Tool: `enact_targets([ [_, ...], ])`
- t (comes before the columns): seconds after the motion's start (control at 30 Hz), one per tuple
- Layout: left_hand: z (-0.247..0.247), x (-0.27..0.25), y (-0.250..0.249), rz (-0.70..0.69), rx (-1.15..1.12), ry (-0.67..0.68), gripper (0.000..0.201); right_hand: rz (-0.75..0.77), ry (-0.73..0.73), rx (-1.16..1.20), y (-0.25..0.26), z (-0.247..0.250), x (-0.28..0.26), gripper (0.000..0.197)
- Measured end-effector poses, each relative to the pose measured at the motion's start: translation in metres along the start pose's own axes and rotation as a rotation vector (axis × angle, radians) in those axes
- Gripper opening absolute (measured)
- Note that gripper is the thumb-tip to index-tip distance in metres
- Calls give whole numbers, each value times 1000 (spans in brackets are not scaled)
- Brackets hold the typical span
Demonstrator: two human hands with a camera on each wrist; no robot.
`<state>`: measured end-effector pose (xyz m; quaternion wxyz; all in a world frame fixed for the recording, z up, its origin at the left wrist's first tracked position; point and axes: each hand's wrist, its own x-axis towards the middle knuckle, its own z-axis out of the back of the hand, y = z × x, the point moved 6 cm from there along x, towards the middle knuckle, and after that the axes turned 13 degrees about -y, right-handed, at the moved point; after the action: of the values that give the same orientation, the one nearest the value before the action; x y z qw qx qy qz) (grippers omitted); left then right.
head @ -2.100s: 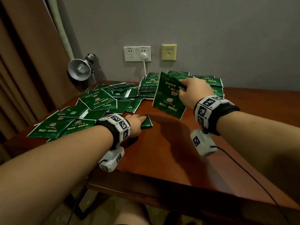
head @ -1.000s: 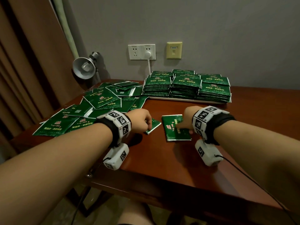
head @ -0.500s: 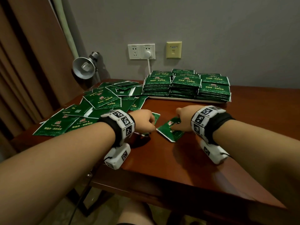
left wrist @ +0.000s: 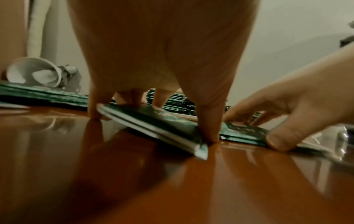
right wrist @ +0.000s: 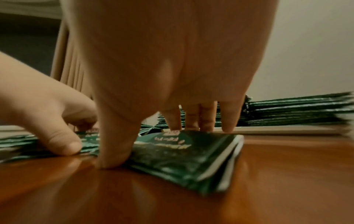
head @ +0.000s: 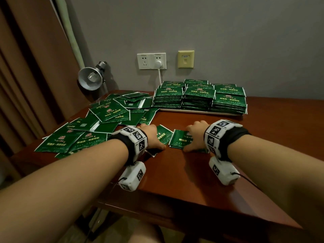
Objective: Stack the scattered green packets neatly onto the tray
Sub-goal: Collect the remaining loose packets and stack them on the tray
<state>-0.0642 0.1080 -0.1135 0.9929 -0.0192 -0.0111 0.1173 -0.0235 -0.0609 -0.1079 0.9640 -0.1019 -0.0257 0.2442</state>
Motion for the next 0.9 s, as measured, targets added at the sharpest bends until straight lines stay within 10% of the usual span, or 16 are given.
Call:
enact_targets([
  [0.37,8,-2,-3,-121,-54,-19,104,-83,-7,205,-7,1,-14,102],
  [0.9,104,88,-30,-296,-61,-281,85,-117,-171,197,-91,55,24,87],
])
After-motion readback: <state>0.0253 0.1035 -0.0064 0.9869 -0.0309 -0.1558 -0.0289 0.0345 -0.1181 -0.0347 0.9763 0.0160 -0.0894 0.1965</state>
